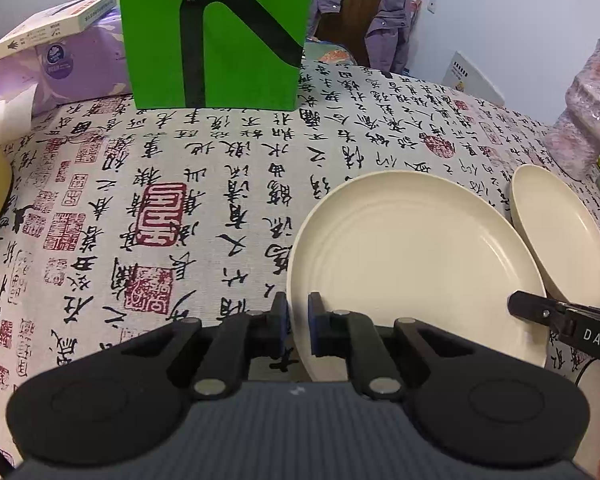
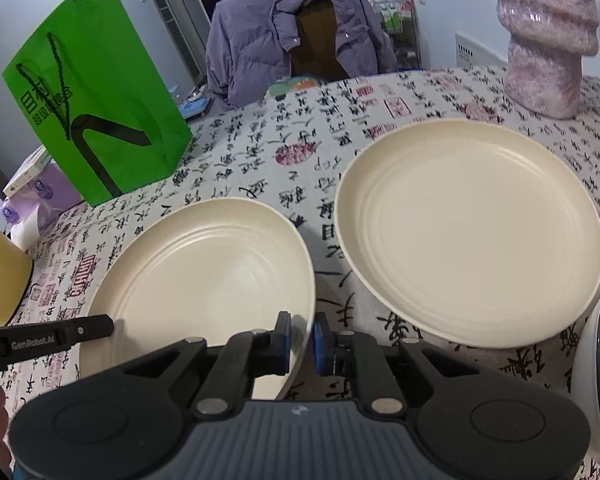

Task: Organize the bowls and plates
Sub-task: 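Lift the cream plate off the table with both grippers, tilting it upright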

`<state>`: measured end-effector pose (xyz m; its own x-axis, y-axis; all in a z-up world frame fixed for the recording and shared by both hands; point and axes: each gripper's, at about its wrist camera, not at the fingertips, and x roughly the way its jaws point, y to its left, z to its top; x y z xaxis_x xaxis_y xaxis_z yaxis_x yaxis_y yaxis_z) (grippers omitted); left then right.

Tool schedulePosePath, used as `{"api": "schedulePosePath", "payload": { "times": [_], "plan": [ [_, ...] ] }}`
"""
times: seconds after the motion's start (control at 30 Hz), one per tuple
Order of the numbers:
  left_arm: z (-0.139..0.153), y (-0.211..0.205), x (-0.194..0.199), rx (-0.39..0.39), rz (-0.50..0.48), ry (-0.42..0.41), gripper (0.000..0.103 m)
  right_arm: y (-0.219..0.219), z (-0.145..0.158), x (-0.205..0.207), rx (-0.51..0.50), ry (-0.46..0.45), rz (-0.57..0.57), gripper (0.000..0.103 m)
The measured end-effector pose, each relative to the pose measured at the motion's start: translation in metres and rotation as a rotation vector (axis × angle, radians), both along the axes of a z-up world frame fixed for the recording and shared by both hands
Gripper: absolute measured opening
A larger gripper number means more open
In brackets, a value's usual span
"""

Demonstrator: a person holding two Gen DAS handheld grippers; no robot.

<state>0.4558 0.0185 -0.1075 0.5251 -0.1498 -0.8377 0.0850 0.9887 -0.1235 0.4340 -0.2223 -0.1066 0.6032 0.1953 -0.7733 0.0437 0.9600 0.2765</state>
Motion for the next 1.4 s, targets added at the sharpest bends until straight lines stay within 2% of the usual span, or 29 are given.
{"api": "schedulePosePath", "payload": {
  "times": [0.37,0.73,1.03,1.4],
  "plan": [
    [0.009,0.007,-0.003,-0.020,0.044,-0.027,0.010,0.008,0.011,-0.002,-0.019,-0.051,0.018,0.011],
    [0.031,0.010,-0.009,-0.028,0.075,-0.081,0.011,0.008,0.030,-0.008,0.001,-0.127,0.026,0.010],
    [0.048,0.008,-0.016,-0.039,0.074,-0.114,0.011,0.004,0.048,-0.014,0.010,-0.183,0.019,0.009],
    [0.058,0.008,-0.023,-0.039,0.082,-0.129,0.011,0.004,0.058,-0.023,0.012,-0.212,0.019,0.009]
  ]
}}
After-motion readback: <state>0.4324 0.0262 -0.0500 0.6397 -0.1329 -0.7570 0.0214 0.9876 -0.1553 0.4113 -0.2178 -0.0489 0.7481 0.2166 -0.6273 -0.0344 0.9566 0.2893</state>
